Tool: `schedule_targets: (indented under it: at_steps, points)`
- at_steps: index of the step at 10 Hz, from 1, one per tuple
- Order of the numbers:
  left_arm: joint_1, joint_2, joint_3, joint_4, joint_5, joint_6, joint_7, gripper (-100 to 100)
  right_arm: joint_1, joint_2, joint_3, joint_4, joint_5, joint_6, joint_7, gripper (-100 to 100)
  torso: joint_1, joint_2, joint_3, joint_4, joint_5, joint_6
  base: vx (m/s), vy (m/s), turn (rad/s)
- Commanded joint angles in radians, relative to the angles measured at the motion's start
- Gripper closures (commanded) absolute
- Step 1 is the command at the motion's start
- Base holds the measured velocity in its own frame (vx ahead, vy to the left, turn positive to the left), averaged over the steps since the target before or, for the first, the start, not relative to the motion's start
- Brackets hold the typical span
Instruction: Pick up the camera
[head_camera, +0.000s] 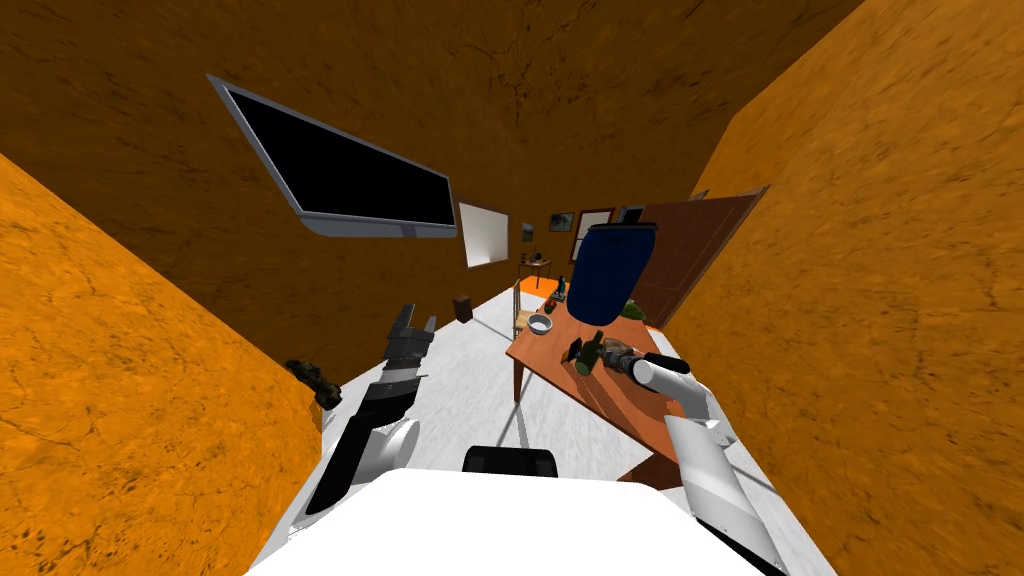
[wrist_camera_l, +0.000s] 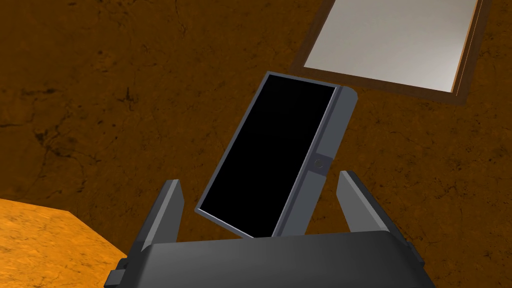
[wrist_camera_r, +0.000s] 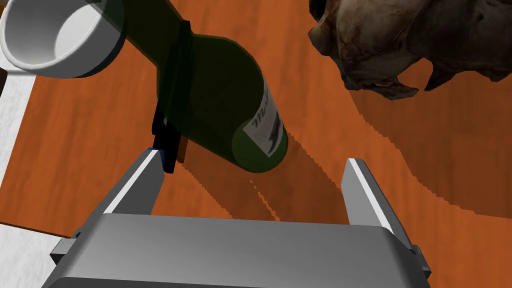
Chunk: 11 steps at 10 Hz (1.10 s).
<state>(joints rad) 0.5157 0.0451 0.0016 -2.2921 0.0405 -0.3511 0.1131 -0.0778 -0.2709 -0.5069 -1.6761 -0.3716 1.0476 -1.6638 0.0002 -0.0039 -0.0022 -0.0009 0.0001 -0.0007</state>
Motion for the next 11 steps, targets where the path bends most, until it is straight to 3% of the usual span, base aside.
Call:
schedule_targets:
  at_steps: [1, 2, 7, 11]
  points:
    - [0.000, 0.000, 0.000, 0.000, 0.000, 0.000, 0.000, 0, -0.003, 0.013, -0.002, 0.005, -0.018, 0.050, -0.035, -100, 0.000, 0.000, 0.000, 0.000, 0.000, 0.000, 0.072, -0.016, 0.080]
    - [0.000, 0.000, 0.000, 0.000, 0.000, 0.000, 0.000, 0, -0.003, 0.013, -0.002, 0.005, -0.018, 0.058, -0.035, -100, 0.000, -0.001, -0.001, 0.000, 0.000, 0.000, 0.051, -0.009, 0.033]
    - [0.000, 0.000, 0.000, 0.000, 0.000, 0.000, 0.000, 0, 0.005, 0.061, -0.001, -0.005, -0.064, 0.193, -0.107, -100, 0.000, -0.001, -0.001, 0.000, 0.000, 0.000, 0.063, -0.020, 0.067]
    - [0.000, 0.000, 0.000, 0.000, 0.000, 0.000, 0.000, 0, 0.011, 0.090, 0.003, -0.004, -0.088, 0.264, -0.136, -100, -0.001, 0.000, 0.000, 0.000, 0.000, 0.000, 0.056, -0.023, 0.054]
